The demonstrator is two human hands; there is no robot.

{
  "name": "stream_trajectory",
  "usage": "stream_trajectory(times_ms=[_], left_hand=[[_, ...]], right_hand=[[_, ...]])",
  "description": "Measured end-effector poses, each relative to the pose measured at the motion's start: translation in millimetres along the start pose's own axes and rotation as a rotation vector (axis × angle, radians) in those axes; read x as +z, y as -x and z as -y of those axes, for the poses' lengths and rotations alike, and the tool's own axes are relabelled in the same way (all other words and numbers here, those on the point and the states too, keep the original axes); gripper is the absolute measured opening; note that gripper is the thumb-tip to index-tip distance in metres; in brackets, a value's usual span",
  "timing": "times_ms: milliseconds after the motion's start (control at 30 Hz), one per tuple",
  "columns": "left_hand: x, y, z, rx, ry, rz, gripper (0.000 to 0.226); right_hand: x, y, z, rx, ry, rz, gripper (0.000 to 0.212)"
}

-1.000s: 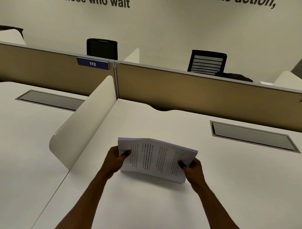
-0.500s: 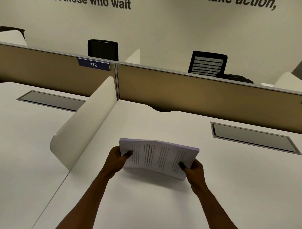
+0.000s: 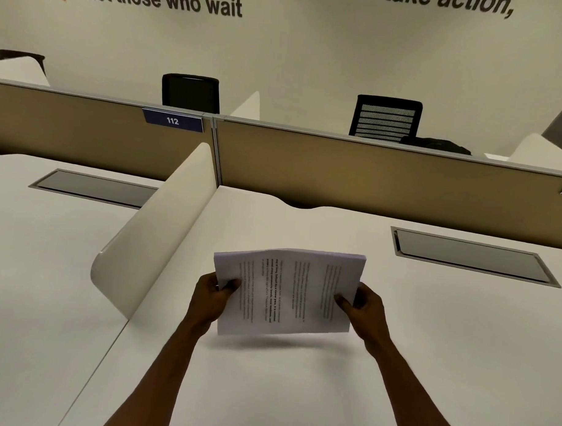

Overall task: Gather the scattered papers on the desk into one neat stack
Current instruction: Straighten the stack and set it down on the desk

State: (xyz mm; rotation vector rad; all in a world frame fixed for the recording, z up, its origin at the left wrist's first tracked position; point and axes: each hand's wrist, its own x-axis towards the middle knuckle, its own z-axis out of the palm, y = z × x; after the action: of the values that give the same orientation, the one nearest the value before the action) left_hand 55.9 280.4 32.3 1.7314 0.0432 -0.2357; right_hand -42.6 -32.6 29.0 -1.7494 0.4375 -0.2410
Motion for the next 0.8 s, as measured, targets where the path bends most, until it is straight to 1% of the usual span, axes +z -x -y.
stream_trajectory(times_ms=[67, 100, 167, 200, 233, 267, 367, 400, 533, 600, 700, 767, 800], left_hand=[[0, 3, -2, -0.028, 0.087, -0.038, 0.013], [2, 5, -4, -0.042, 0.140, -0.058, 0.013], [7, 10, -8, -0.084, 0.281, -0.093, 0.010], [10, 13, -8, -0.114, 0.356, -0.113, 0.007], [14, 15, -9, -0.145, 0.427, -0.131, 0.006], [18, 18, -8, -0.175, 0.487, -0.139, 0.007], [32, 26, -3, -0.238, 0.599, -0.120, 0.015], [36, 30, 0, -0.249, 0.613, -0.107, 0.018], [41, 41, 21, -0.317, 0.622, -0.071, 0.031], [40, 45, 33, -0.374, 0.579, -0.088, 0.038], [30, 44, 45, -0.441, 0.526, -0.176, 0.049], [18, 37, 47, -0.467, 0.463, -0.285, 0.065], [12, 34, 45, -0.457, 0.379, -0.331, 0.074]], right_hand=[[-7, -3, 8, -0.016, 0.003, -0.039, 0.029], [-9, -4, 10, -0.006, -0.018, -0.097, 0.033], [-9, -3, 12, 0.073, -0.170, -0.246, 0.038], [-4, 0, 12, 0.131, -0.280, -0.285, 0.040], [2, 4, 13, 0.187, -0.379, -0.279, 0.041], [11, 9, 13, 0.235, -0.455, -0.237, 0.042], [36, 26, 18, 0.290, -0.521, -0.023, 0.040], [42, 29, 21, 0.276, -0.523, 0.008, 0.039], [55, 26, 23, 0.229, -0.489, -0.078, 0.039], [56, 26, 21, 0.222, -0.422, -0.055, 0.039], [57, 26, 18, 0.229, -0.316, -0.024, 0.044], [56, 25, 18, 0.233, -0.285, -0.018, 0.045], [55, 23, 17, 0.233, -0.276, -0.009, 0.045]])
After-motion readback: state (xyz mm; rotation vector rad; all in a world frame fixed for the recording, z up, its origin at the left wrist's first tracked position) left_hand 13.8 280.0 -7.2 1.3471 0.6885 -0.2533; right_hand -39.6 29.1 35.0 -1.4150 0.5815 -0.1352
